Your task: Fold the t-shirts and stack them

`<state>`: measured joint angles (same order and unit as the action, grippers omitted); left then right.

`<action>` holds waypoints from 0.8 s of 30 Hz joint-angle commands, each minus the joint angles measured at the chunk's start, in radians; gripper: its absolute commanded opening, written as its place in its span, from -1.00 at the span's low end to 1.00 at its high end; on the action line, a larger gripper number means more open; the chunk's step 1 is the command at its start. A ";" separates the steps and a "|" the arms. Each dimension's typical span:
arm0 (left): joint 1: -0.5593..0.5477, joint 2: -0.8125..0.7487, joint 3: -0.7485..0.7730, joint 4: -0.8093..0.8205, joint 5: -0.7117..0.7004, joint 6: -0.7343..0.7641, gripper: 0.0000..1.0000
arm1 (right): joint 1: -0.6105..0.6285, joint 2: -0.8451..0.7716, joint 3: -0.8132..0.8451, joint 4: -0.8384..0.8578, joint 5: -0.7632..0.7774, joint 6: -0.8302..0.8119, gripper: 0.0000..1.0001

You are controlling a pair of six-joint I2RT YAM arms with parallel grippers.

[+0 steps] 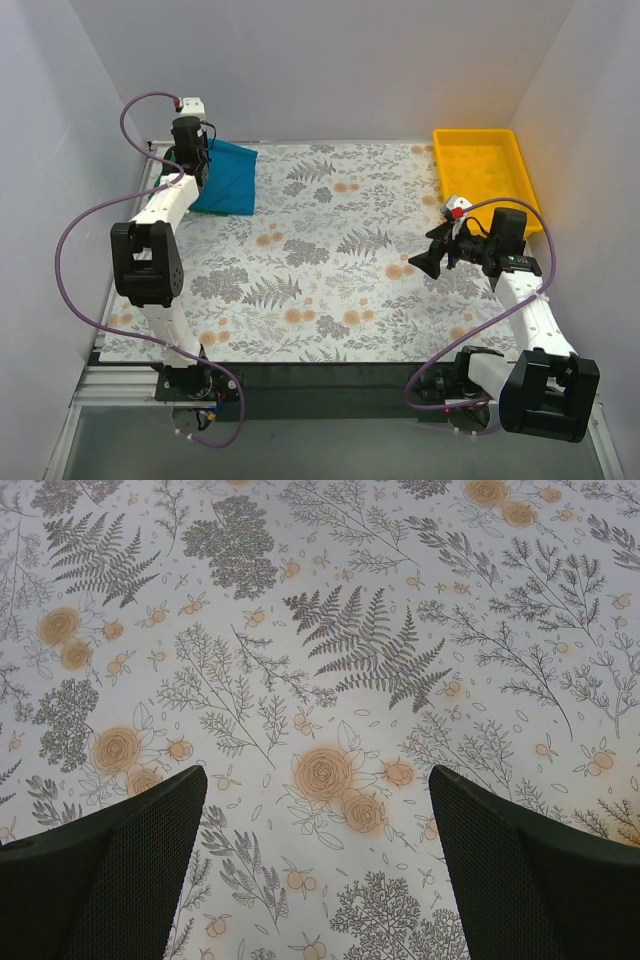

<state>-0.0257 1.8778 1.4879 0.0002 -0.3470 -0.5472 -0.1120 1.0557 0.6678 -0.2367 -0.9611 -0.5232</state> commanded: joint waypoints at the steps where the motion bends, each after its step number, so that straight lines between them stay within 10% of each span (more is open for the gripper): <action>1: 0.017 -0.006 0.063 0.052 -0.053 0.016 -1.00 | -0.006 0.007 0.039 -0.003 -0.027 -0.006 0.97; 24: 0.075 0.141 0.213 0.037 -0.033 -0.007 -1.00 | -0.006 0.027 0.041 -0.003 -0.018 -0.008 0.97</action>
<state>0.0345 2.0308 1.6390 0.0074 -0.3641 -0.5468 -0.1120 1.0779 0.6678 -0.2367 -0.9611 -0.5236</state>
